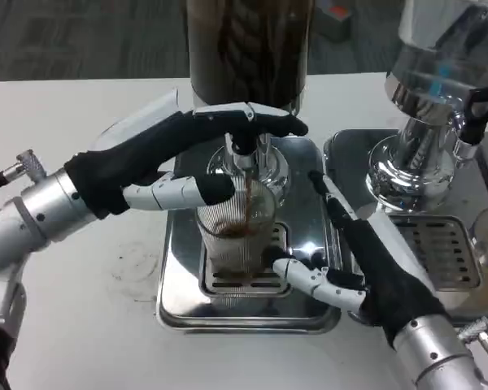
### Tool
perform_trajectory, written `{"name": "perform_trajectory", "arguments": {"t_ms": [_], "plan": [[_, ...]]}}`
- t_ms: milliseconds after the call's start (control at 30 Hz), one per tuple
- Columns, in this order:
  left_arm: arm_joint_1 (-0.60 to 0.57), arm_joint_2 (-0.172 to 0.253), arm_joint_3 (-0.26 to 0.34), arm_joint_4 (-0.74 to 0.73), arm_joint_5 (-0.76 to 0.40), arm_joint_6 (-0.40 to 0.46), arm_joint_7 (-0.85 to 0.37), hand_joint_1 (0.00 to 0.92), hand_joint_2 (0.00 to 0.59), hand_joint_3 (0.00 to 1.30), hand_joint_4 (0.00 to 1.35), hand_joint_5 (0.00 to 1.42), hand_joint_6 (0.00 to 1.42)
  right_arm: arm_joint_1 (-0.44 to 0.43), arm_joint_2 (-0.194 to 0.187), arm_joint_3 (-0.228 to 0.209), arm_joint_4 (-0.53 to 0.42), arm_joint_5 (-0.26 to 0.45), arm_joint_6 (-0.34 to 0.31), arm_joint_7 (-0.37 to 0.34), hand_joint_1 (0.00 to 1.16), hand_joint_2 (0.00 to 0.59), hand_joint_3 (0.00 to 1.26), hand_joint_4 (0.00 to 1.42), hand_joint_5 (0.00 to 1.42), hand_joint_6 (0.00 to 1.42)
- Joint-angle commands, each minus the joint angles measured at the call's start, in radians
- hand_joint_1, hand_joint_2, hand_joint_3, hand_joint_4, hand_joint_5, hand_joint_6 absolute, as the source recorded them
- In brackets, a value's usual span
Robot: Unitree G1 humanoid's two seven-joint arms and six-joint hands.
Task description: Grasp the cup under the faucet to collect the drink, then remove the cup.
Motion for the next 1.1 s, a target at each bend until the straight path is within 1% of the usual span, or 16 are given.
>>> {"name": "perform_trajectory", "arguments": {"t_ms": [33,567,1100], "plan": [[0.037,0.021,-0.022,0.008,0.04,0.023,-0.024,0.0,0.08,0.3,0.22,0.22,0.19,-0.023,0.004,0.001,0.022,0.013,0.008,-0.001,0.56,0.227,0.0,0.0,0.0,0.0],[0.046,0.025,-0.019,0.0,0.038,0.027,-0.022,0.0,0.084,0.3,0.22,0.22,0.19,-0.082,-0.003,0.012,0.08,0.026,0.0,0.005,0.55,0.227,0.0,0.0,0.0,0.0],[0.053,0.028,-0.015,-0.004,0.041,0.029,-0.008,0.0,0.09,0.3,0.22,0.22,0.19,-0.132,0.001,0.025,0.141,0.048,-0.011,0.0,0.55,0.229,0.0,0.0,0.0,0.02]]}}
